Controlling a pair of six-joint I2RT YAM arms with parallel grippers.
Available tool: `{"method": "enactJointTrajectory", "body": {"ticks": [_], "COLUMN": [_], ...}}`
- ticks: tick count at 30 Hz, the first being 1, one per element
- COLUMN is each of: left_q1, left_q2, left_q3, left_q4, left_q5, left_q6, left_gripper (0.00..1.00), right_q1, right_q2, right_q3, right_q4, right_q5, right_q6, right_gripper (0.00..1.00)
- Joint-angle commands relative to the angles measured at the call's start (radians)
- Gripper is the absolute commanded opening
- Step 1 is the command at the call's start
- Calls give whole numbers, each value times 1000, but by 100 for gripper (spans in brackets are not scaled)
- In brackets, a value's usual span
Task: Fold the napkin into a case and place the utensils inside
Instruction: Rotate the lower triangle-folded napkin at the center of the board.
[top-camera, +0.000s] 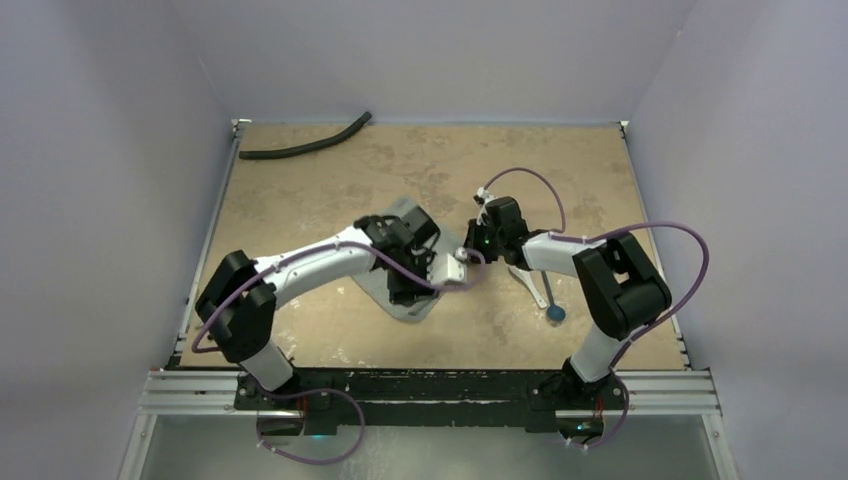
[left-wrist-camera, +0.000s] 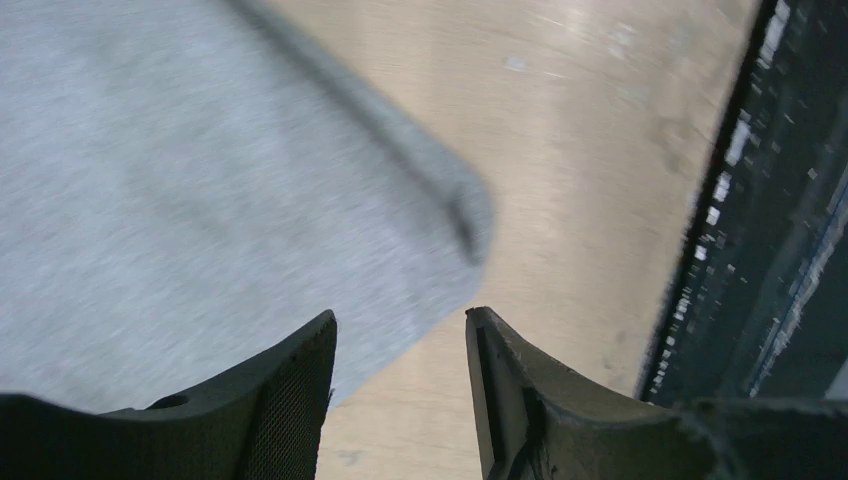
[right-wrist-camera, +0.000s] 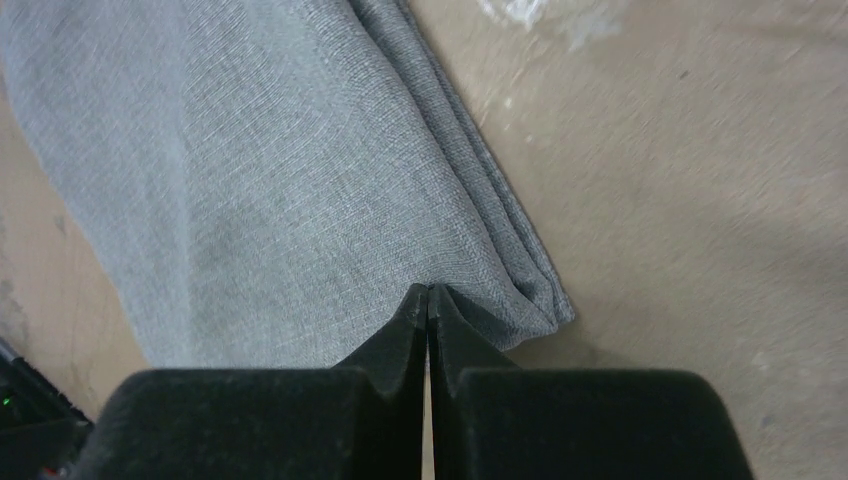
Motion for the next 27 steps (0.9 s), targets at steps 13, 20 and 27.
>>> {"method": "enactJointTrajectory", "body": {"ticks": [13,20,27], "left_q1": [485,541,642], "left_q2": [304,366,310], "left_q3": [352,325,232], "left_q4": [113,202,189], "left_q5": [62,-38,-17], "left_q6": [49,-3,5], "left_gripper": [48,43,40], "right_q1": [-36,-35,-31], "right_q2": [257,347,389], "right_q3": [398,515,587], "right_q4": [-194,-204,-203], "right_q5": [186,164,144], "right_q6": [-157,-220,-227], "right_gripper": [0,0,5]}}
